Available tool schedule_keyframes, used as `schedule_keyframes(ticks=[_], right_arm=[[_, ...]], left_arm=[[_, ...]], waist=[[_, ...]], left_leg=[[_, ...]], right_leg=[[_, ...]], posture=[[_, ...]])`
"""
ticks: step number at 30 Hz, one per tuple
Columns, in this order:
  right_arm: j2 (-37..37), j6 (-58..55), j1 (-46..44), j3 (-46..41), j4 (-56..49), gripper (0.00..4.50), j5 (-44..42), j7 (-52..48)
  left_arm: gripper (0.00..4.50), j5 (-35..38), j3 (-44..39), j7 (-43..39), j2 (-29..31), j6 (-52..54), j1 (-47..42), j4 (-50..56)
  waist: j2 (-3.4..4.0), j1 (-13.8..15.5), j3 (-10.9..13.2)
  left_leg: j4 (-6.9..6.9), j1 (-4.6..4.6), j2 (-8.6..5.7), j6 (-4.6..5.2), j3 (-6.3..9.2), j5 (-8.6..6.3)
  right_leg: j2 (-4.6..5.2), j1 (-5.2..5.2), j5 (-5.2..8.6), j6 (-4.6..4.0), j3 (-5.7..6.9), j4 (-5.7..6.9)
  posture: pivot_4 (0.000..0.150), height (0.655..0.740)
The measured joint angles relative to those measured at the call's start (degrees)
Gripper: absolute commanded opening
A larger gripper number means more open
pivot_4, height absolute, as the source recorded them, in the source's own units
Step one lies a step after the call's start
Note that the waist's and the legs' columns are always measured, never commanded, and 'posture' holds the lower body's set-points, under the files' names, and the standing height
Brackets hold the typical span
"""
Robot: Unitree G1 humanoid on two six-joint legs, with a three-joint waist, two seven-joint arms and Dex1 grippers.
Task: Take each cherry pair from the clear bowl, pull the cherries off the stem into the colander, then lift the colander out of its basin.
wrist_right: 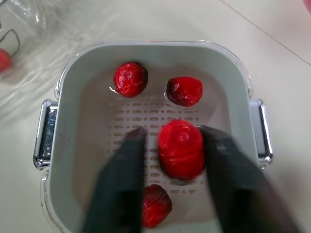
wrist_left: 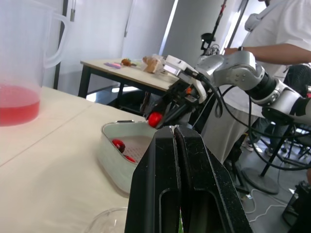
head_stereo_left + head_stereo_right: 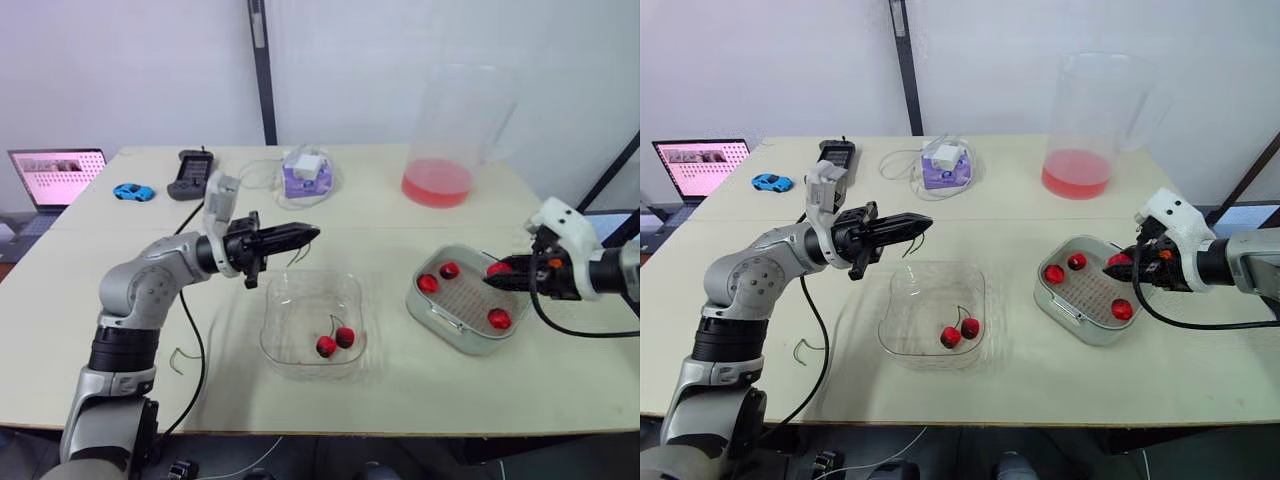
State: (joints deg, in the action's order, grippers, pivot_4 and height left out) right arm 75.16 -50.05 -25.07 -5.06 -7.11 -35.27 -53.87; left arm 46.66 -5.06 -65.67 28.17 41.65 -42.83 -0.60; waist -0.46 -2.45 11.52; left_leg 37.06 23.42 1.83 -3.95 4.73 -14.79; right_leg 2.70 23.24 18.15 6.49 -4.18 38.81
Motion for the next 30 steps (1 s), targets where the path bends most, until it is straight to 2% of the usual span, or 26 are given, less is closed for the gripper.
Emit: schedule_keyframes(ticks=[2, 6, 10, 16, 19, 24, 30], right_arm=[[-0.4, -0.15, -0.27, 0.3, 0.26, 4.45, 0.61, -0.62], [-0.41, -1.88, -3.74, -0.13, 0.13, 4.45, -0.04, -2.78], [-0.68, -5.11, -10.92, -2.06, -1.96, 4.45, -4.87, -6.28], [-11.5, -14.58, -22.25, -2.21, -8.51, 4.45, -21.27, -8.8], [-15.87, -16.8, -26.18, -2.01, -10.13, 4.45, -26.46, -8.28], [-20.03, -15.72, -29.32, 1.55, -8.96, 4.45, -25.57, -8.78], [-20.17, -13.07, -29.83, 4.96, -6.57, 4.45, -20.86, -10.96]], left_arm=[[0.0, -0.05, 0.0, -0.11, 0.24, 0.0, 0.32, 0.03], [0.0, -0.08, -0.06, -0.1, 1.3, 0.12, 0.61, 0.11], [0.0, 0.04, -0.4, 0.11, 3.36, 0.46, 1.77, 0.97], [0.0, 0.26, -3.19, 1.16, 9.92, 1.98, 6.16, 4.1], [0.0, 0.24, -5.69, 1.01, 14.08, 2.75, 9.13, 4.37], [0.0, -1.45, -10.58, -0.68, 24.27, 2.87, 20.96, 5.57], [0.0, -4.39, -15.41, -0.06, 25.81, -0.53, 31.87, 7.0]], waist=[[0.0, 0.06, 0.0], [0.0, 0.07, 0.0], [0.05, -0.06, 0.03], [0.04, -0.02, 0.05], [0.04, 0.05, 0.06], [0.08, -0.04, 0.08], [0.07, 0.13, 0.09]], left_leg=[[0.01, 0.0, 0.0, -0.03, -0.01, 0.01], [0.0, 0.01, 0.0, -0.03, 0.01, 0.02], [-0.06, -0.02, 0.03, -0.02, 0.05, 0.01], [-0.04, 0.0, 0.04, -0.02, 0.06, 0.01], [-0.03, 0.0, 0.03, -0.02, 0.07, 0.01], [-0.08, 0.01, 0.04, -0.02, 0.04, 0.01], [-0.08, 0.02, 0.04, -0.02, 0.0, 0.01]], right_leg=[[0.01, 0.0, 0.0, 0.0, 0.0, 0.0], [0.0, -0.01, 0.0, 0.0, 0.01, 0.0], [-0.04, 0.0, 0.0, 0.0, 0.04, 0.0], [-0.02, 0.0, 0.0, -0.01, 0.05, 0.0], [0.0, 0.0, 0.0, -0.01, 0.07, 0.0], [0.01, 0.05, 0.0, -0.01, 0.06, 0.0], [0.05, 0.05, 0.0, -0.02, 0.06, -0.01]], posture=[[0.15, 0.7332], [0.15, 0.7332], [0.15, 0.7332], [0.15, 0.7332], [0.15, 0.7332], [0.15, 0.7332], [0.15, 0.7332]])
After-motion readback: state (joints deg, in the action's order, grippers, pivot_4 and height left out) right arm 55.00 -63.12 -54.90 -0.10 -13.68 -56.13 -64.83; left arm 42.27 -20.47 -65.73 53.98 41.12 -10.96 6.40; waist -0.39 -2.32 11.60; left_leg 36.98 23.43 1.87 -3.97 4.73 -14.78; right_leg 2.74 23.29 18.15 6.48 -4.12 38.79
